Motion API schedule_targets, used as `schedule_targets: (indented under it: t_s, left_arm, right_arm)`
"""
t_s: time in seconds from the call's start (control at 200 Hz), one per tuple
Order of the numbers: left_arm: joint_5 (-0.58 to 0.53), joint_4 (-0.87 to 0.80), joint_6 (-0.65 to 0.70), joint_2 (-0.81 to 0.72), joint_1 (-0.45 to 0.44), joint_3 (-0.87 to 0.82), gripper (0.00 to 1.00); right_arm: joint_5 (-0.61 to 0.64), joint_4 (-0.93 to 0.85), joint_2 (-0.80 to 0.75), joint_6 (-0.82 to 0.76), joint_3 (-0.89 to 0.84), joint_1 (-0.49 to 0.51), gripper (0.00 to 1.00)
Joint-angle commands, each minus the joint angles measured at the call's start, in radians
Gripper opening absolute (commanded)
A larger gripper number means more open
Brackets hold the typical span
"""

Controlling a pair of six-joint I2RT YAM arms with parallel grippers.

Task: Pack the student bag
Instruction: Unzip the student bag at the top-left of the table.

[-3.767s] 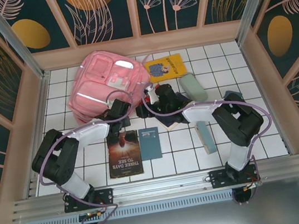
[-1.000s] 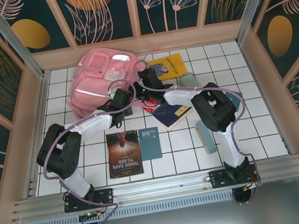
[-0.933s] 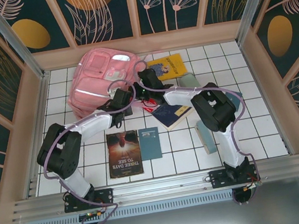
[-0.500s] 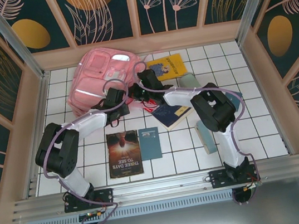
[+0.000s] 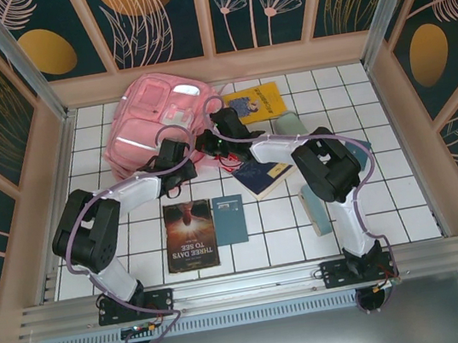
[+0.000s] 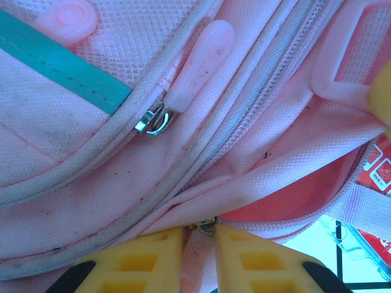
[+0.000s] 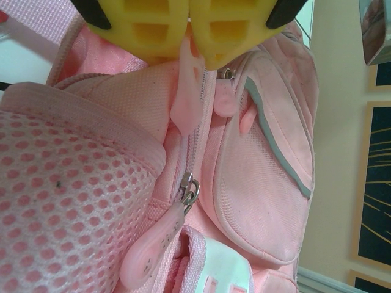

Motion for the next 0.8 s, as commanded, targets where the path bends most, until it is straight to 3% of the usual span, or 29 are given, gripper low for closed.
schedule_targets:
  t_s: [0.0, 0.22, 0.365, 0.445, 0.796]
  left_arm:
    - [-0.047, -0.076, -0.008, 0.004, 0.025, -0.046, 0.18]
    - [-0.094, -0.113, 0.014, -0.059, 0.025, -0.055, 0.0]
    - [-0.098, -0.112, 0.024, -0.096, 0.025, -0.076, 0.12]
    - [-0.064, -0.094, 0.034, -0.091, 0.025, -0.086, 0.26]
    - [-0.026, -0.065, 0.038, -0.057, 0.023, -0.103, 0.24]
  right_arm:
    - [-0.024, 0.093, -0.106, -0.031, 0.024, -0.002, 0.0]
    - [-0.019, 0.094, -0.104, -0.025, 0.025, -0.005, 0.0]
    - [-0.016, 0.097, -0.106, -0.025, 0.018, -0.008, 0.0]
    - [-0.019, 0.104, -0.105, -0.02, 0.018, -0.008, 0.0]
    - [-0.025, 0.109, -0.105, -0.014, 0.015, -0.008, 0.0]
